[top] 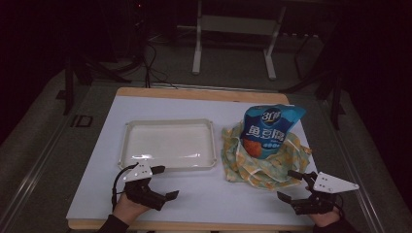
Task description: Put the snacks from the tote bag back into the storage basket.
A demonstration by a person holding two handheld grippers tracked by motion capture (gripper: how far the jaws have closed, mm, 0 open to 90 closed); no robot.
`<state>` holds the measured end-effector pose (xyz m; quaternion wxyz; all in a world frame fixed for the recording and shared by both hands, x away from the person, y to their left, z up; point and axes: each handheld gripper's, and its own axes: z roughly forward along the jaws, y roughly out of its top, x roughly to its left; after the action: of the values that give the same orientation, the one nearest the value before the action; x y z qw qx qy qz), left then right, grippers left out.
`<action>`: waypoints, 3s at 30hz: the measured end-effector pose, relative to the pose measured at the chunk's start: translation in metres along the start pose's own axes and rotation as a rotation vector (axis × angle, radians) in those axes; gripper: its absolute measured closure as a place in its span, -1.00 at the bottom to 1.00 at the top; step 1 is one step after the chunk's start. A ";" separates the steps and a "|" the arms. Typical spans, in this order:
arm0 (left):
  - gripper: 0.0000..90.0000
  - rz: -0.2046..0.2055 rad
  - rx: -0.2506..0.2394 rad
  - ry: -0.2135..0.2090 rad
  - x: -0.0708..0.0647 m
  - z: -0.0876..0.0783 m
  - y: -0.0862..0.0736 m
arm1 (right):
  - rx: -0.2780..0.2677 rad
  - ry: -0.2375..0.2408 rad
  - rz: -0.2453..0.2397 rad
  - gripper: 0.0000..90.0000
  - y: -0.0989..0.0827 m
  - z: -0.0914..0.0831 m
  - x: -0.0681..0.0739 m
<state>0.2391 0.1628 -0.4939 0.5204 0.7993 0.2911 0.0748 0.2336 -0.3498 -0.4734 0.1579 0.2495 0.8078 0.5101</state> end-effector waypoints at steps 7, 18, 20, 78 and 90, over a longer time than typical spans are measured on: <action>-0.99 0.039 0.011 -0.027 -0.007 0.011 0.013 | -0.023 -0.018 -0.037 -0.55 0.011 0.001 0.000; -0.99 0.059 -0.002 -0.053 -0.014 0.031 0.043 | -0.066 -0.019 -0.026 -0.54 0.024 -0.005 -0.007; -0.99 0.062 0.005 -0.055 -0.014 0.036 0.048 | -0.071 -0.020 -0.036 -0.54 0.029 -0.007 -0.009; -0.91 0.142 -0.078 -0.128 0.006 0.158 0.168 | -0.073 -0.138 0.035 -0.50 0.060 0.001 -0.074; -0.53 0.122 -0.053 -0.068 0.011 0.189 0.181 | -0.072 -0.150 0.072 -0.44 0.060 0.014 -0.097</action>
<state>0.3982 -0.0320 -0.4218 0.5455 0.8035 0.2220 0.0871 0.3350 -0.3732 -0.4251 0.2082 0.3101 0.7654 0.5240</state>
